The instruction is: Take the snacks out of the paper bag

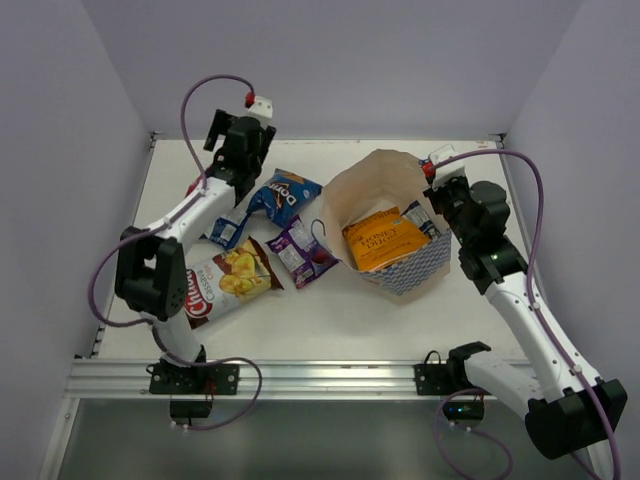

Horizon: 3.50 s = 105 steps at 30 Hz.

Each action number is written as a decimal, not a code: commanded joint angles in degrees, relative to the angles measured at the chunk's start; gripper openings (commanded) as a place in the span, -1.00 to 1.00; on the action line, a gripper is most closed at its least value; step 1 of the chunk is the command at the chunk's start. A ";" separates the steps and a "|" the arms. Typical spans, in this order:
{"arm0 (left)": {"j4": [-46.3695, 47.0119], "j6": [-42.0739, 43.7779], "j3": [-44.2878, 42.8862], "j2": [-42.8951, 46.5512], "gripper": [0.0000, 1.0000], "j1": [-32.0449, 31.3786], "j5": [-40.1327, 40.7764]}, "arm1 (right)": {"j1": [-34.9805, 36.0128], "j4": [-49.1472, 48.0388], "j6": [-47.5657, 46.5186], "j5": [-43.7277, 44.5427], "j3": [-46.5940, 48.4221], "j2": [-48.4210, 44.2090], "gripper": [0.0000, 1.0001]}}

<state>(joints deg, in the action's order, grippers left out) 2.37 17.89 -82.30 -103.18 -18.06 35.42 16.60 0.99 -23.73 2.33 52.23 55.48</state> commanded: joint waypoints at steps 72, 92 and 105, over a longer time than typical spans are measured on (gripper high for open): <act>5.45 -35.03 9.35 -7.30 -0.38 -46.63 7.47 | 0.27 10.26 -6.24 -21.84 4.02 -5.74 -1.00; 8.62 -24.84 16.74 21.51 -1.00 -45.04 -4.83 | 0.27 6.39 -5.10 -11.74 1.83 -4.16 -1.00; -2.18 -18.42 5.50 39.53 -1.00 -43.90 -4.05 | -0.43 4.28 -2.82 -2.42 1.56 -0.73 -1.00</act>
<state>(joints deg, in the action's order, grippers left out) -1.23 -4.21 -70.39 -69.45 -62.96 29.02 16.71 8.14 -28.14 -3.70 53.89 54.00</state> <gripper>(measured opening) 0.019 0.026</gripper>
